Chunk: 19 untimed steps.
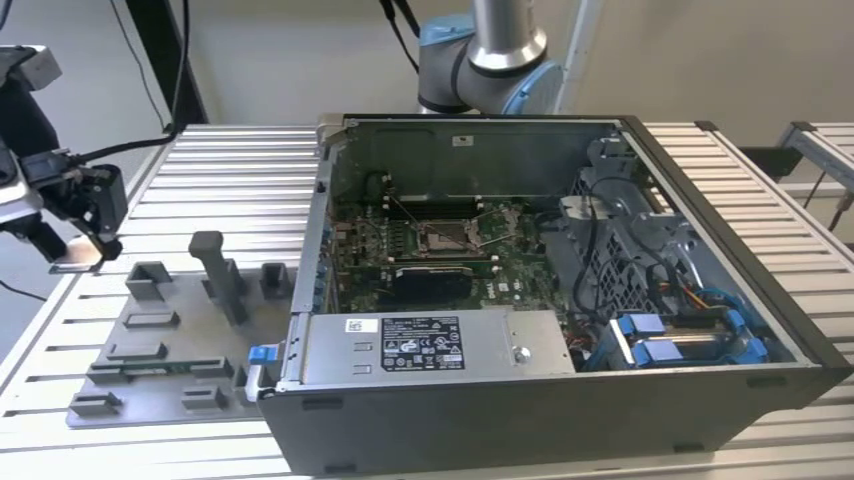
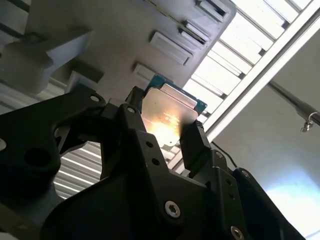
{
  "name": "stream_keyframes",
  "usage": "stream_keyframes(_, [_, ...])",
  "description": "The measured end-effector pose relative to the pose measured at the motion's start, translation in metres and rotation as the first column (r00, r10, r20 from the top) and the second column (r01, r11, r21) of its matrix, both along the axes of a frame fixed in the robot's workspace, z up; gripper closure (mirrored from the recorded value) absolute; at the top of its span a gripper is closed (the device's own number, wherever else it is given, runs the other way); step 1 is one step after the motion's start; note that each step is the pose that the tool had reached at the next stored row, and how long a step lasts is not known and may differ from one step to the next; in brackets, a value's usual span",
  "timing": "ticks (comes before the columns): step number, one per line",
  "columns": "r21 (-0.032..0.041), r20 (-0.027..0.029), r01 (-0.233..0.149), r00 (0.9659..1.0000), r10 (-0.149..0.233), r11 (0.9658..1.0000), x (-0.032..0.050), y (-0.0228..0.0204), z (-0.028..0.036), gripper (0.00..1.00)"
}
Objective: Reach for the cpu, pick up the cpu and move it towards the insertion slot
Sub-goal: 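Pick up the cpu and move it towards the insertion slot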
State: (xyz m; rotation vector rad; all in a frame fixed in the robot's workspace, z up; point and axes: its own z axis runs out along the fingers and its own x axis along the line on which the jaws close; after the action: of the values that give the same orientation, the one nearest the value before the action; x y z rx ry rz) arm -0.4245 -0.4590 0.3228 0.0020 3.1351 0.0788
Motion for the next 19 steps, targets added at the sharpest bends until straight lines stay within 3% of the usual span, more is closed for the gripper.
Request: stream_keyframes(19, [0.0000, 0.0000, 0.000, 1.0000, 0.000, 1.0000, 0.0000, 0.0000, 0.0310, 1.00])
